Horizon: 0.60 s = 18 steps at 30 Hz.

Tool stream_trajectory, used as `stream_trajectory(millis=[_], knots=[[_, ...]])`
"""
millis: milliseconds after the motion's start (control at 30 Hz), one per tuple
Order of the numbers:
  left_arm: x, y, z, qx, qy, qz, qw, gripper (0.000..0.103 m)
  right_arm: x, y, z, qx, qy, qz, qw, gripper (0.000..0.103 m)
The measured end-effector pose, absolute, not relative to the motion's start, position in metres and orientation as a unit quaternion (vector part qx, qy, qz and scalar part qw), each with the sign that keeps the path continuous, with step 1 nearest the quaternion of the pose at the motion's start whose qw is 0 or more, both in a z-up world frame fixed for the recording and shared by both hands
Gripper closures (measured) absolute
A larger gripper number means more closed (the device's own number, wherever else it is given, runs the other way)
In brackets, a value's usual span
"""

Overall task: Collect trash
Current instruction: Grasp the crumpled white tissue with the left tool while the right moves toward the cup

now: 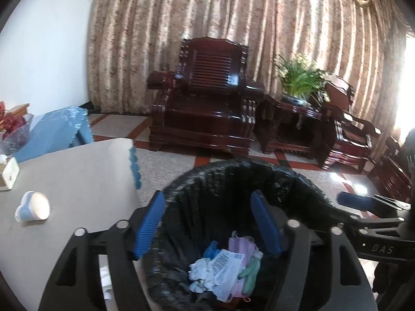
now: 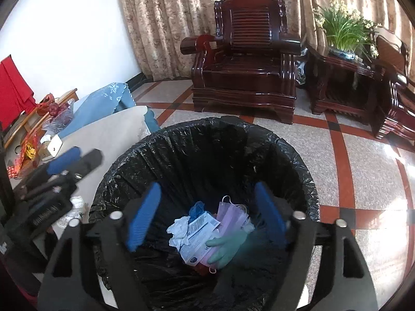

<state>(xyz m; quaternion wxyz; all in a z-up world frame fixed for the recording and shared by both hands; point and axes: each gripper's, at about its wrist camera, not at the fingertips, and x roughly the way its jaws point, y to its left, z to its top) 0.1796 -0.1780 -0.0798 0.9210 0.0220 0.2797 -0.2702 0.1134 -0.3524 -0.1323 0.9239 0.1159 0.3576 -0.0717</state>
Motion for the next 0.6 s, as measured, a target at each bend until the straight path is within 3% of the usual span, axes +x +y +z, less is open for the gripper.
stream_trajectory(millis=[67,167,600], knots=[[0.181,-0.165,-0.076,0.017,0.277,-0.257,0.926,0.029,0.114,-0.348,-0.13,0.115,0.352,-0.07,0.926,0.016],[0.182,-0.133,-0.072,0.014,0.271,-0.229,0.935,0.026,0.116,-0.339,-0.125,0.114,0.346,-0.059,0.929,0.014],[0.166,-0.025,-0.111,0.01,0.314,-0.131,0.94,0.025,0.135,-0.258,-0.118,0.079,0.324,0.017,0.943,0.013]])
